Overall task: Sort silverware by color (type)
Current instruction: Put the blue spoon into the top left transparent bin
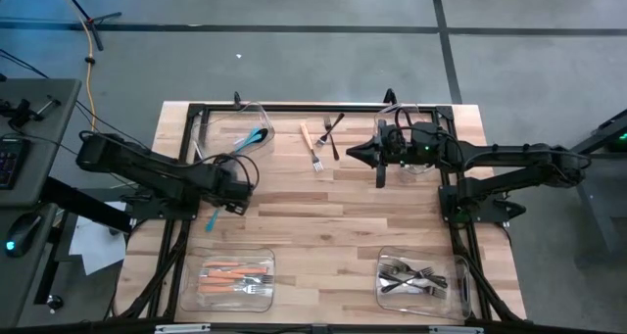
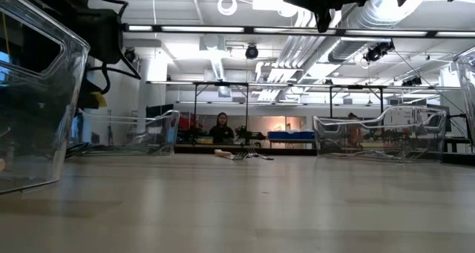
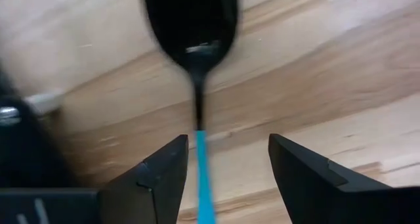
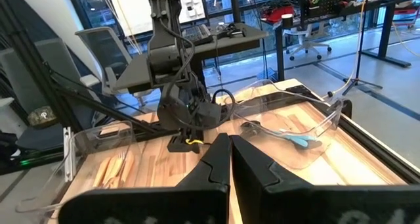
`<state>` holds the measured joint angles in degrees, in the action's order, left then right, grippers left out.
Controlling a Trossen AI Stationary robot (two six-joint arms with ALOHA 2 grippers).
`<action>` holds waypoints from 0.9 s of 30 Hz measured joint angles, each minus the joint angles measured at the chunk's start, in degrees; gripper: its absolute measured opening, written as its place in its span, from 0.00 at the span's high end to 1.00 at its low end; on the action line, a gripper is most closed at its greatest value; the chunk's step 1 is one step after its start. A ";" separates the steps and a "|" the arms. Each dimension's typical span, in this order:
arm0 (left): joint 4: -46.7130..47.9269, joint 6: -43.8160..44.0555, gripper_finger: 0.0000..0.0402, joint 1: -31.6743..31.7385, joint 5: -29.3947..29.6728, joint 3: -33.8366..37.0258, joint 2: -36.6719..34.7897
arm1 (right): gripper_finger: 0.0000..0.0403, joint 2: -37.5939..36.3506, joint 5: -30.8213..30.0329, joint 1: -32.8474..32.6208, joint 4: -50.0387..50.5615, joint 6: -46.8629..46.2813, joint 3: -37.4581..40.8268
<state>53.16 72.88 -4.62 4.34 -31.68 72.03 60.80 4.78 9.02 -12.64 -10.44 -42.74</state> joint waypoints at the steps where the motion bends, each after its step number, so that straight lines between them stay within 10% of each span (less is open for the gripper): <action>1: -0.97 0.00 0.51 0.00 -0.16 0.00 0.17 | 1.00 0.00 0.01 0.00 0.02 -0.02 0.00; 27: -0.26 1.88 0.66 -0.02 2.36 1.96 0.41 | 1.00 0.00 1.49 -0.04 0.06 -0.04 0.00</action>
<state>52.90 74.76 -4.64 6.70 -29.72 72.44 60.80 6.26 8.97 -12.59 -10.48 -42.74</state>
